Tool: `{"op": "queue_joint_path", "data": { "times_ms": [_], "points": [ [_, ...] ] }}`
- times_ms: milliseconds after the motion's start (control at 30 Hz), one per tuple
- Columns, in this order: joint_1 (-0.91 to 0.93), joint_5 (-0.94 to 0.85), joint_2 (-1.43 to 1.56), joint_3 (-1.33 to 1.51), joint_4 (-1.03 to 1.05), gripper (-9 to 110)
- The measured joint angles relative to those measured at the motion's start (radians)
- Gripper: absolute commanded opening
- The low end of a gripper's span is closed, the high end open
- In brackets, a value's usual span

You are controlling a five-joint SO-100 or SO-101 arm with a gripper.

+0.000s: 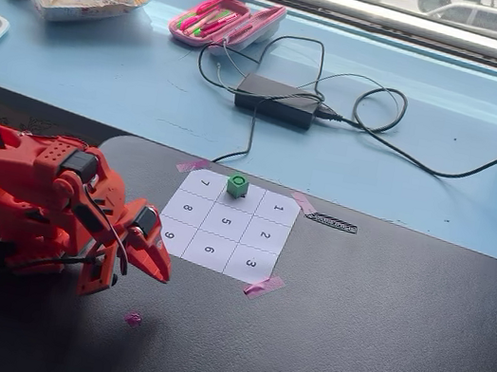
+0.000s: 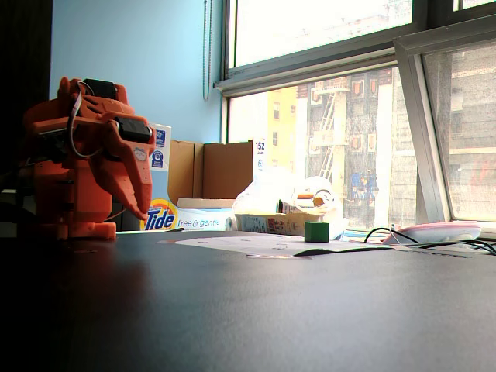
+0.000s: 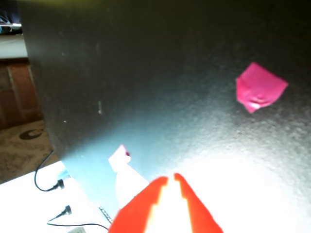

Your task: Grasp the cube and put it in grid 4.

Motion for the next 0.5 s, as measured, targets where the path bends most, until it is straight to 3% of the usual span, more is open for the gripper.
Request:
{"op": "queue_joint_path", "data": {
  "times_ms": [500],
  "points": [
    [-0.011,-0.011,0.0,0.0,0.0,0]
  ]
}}
